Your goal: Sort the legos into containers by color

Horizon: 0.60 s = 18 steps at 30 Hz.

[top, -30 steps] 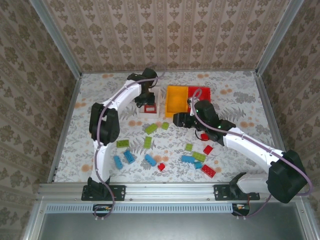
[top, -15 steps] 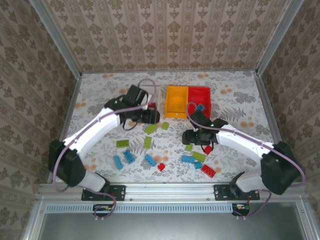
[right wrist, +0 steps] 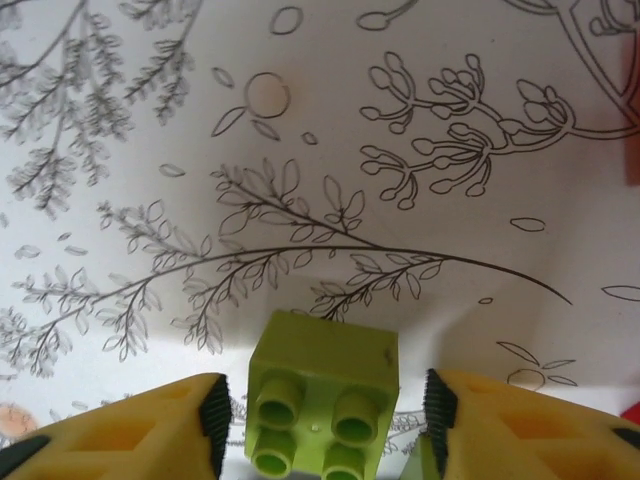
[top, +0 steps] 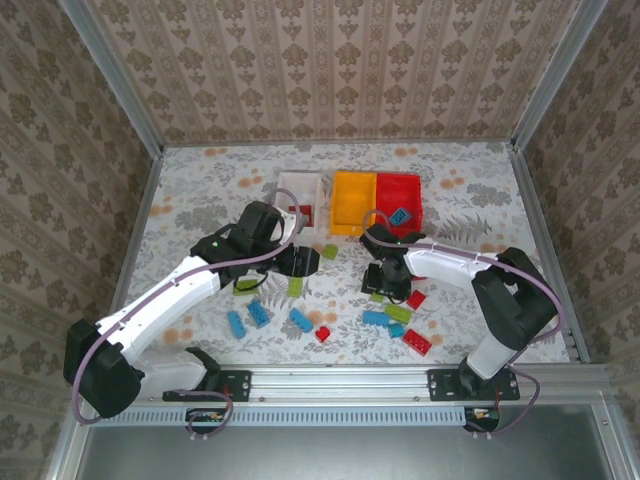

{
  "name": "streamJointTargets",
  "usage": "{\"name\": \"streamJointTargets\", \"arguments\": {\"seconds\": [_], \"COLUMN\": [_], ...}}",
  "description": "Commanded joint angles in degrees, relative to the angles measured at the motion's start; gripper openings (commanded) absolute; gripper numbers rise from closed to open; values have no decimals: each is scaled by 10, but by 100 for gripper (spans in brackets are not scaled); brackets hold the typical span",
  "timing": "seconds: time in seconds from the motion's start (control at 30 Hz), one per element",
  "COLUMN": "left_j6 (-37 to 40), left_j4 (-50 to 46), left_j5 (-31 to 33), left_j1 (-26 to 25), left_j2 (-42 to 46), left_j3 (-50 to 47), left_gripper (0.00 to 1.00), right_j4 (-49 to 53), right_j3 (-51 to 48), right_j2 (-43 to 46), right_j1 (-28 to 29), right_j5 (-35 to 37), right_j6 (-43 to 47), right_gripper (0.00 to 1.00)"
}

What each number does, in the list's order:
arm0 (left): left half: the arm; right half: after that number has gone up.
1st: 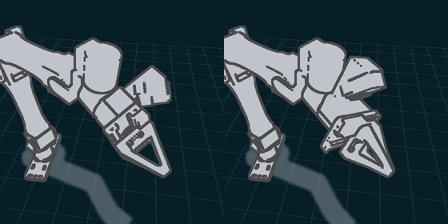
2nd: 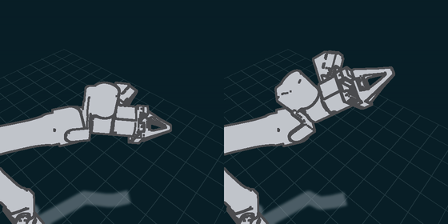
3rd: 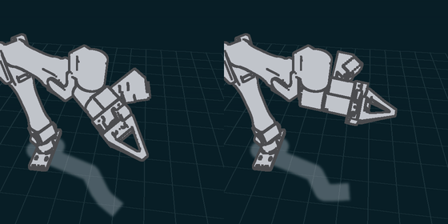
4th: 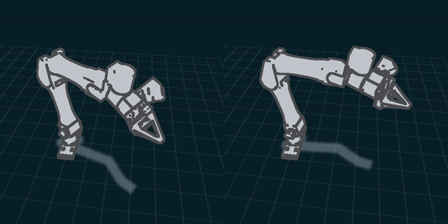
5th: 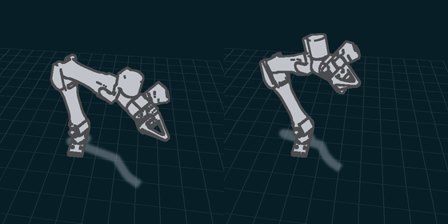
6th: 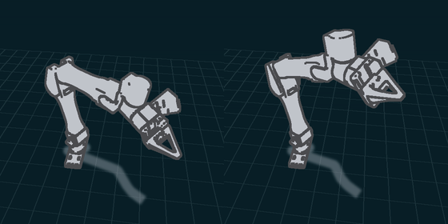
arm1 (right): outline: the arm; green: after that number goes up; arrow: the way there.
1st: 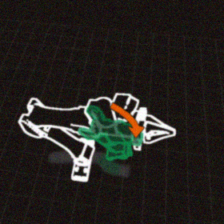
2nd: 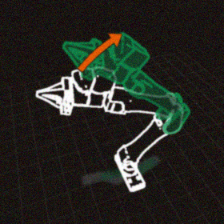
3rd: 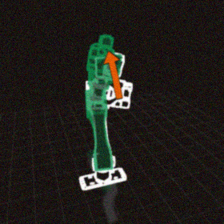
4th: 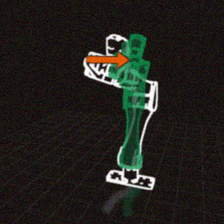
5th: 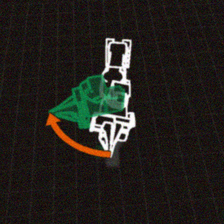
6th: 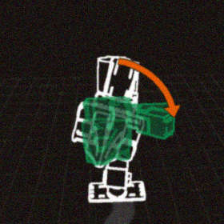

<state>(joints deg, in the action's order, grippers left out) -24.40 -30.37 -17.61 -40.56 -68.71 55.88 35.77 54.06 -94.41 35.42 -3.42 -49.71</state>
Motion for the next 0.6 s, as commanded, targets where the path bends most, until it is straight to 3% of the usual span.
{"name": "streamJointTargets", "arguments": {"seconds": [0.0, 0.23, 0.4, 0.57], "left_j6": [-9, -17, -23, -19], "left_j4": [13, 15, 16, 23], "left_j5": [-3, 23, 73, 96], "left_j1": [-7, -7, -7, -3], "left_j2": [11, 23, 19, -18], "left_j3": [1, 10, 50, 103], "left_gripper": [62, 62, 62, 62], "right_j4": [-12, 2, 32, 23], "right_j3": [11, 54, 150, 265], "right_j2": [-14, -2, 0, -90], "right_j1": [2, 10, 11, -21], "right_j5": [-5, 38, 105, 104], "right_j6": [-23, 20, 89, 124], "right_gripper": [53, 30, 29, 29]}}
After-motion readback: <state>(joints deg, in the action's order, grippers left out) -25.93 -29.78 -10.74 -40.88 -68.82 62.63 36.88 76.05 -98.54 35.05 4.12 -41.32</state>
